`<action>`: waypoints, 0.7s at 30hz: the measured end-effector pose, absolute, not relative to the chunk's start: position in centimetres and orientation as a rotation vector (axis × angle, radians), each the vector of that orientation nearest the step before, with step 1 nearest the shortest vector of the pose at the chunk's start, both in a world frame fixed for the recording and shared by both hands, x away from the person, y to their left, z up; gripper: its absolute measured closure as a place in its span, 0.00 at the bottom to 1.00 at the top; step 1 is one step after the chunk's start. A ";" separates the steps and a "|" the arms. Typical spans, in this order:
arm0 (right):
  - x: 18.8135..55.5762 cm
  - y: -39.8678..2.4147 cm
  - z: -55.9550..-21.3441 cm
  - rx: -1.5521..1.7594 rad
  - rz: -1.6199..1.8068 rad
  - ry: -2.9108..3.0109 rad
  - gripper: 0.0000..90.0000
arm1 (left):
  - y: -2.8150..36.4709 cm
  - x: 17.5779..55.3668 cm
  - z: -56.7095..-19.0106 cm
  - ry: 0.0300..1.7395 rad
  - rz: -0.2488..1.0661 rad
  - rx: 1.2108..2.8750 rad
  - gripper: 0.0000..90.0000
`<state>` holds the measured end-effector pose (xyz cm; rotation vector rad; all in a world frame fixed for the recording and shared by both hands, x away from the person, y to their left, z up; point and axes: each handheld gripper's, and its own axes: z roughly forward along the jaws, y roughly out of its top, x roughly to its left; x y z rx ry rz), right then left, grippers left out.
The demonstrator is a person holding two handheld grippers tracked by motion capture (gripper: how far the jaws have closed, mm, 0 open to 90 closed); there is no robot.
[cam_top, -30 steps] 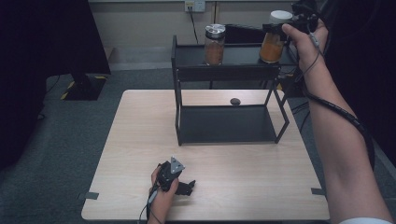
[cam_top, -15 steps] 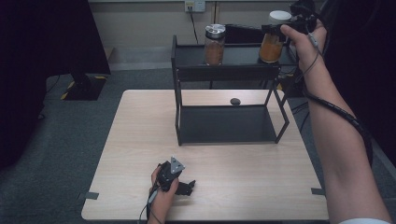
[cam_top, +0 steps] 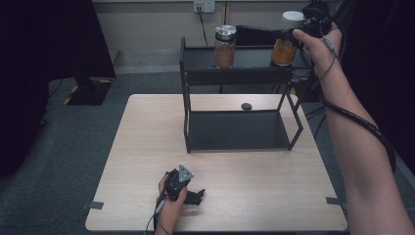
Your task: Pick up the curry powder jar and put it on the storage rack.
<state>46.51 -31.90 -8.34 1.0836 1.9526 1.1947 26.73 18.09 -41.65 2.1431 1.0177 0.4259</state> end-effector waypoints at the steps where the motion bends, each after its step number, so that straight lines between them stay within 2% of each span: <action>1: 46.4 -32.0 -8.4 1.084 1.201 1.955 0.09 | 18.1 26.7 -41.7 1.018 0.426 2.143 0.00; 10: 45.3 -33.0 -9.1 1.096 1.265 1.933 0.00 | 18.1 26.7 -41.6 1.017 0.427 2.145 0.00; 21: 44.2 -34.1 -9.6 1.077 1.302 1.959 0.00 | 18.1 26.7 -41.6 1.018 0.427 2.143 0.00</action>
